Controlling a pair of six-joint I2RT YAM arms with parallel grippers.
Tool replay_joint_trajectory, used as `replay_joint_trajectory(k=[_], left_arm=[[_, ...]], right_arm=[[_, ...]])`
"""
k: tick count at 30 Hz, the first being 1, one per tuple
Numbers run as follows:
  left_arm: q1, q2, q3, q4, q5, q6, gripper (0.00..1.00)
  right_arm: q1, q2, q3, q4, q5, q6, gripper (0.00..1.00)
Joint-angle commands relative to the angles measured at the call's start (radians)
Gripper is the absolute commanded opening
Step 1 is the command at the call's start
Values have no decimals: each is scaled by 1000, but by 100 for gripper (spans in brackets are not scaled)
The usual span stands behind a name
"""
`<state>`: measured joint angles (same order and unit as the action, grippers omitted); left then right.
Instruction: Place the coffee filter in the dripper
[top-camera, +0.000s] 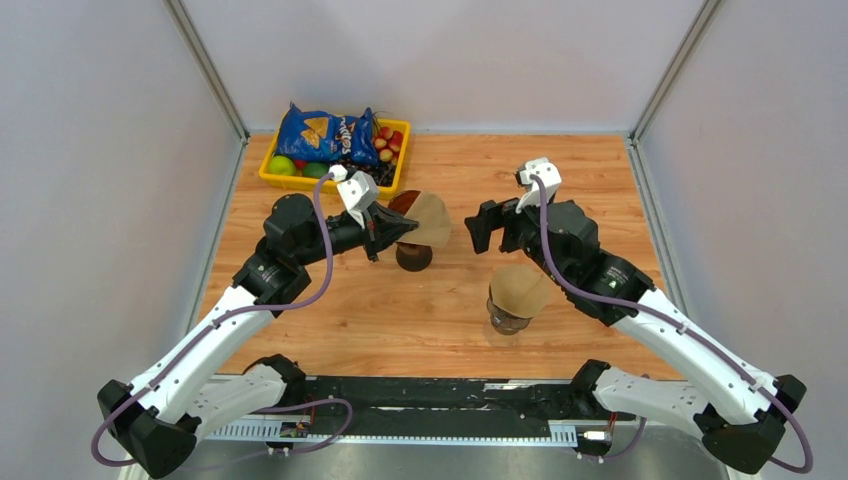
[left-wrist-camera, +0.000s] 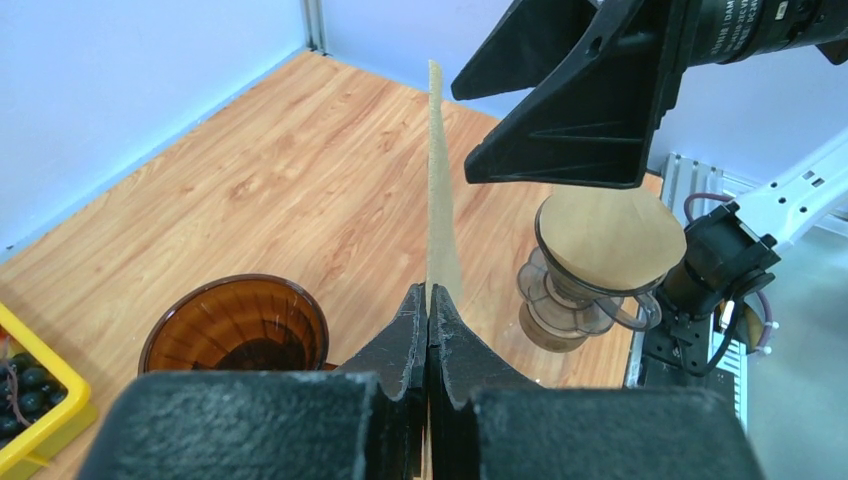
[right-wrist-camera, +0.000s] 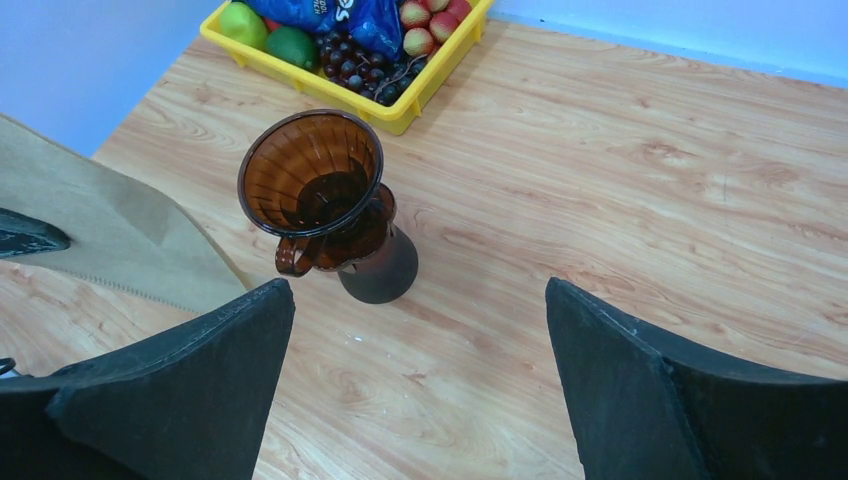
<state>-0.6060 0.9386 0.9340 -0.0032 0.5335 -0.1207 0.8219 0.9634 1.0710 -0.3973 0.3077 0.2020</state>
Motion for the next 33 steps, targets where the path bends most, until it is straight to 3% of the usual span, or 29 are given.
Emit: replay_joint_trajectory(k=[1,19,26,33], left_arm=[[6,-3,-6,34,4,17,0],[6,8,-9,53,11,-3,0],[6,12,-9,54,43,2,0],[5,9,-6,53,34,-3,0]], right_arm=[[-1,-18,32,12,-20,-15,100],[-1,48,60,68,-197,-31,100],[-1,50,53,70,-29,-27,100],[0,58,58,70,-78,-29,100]])
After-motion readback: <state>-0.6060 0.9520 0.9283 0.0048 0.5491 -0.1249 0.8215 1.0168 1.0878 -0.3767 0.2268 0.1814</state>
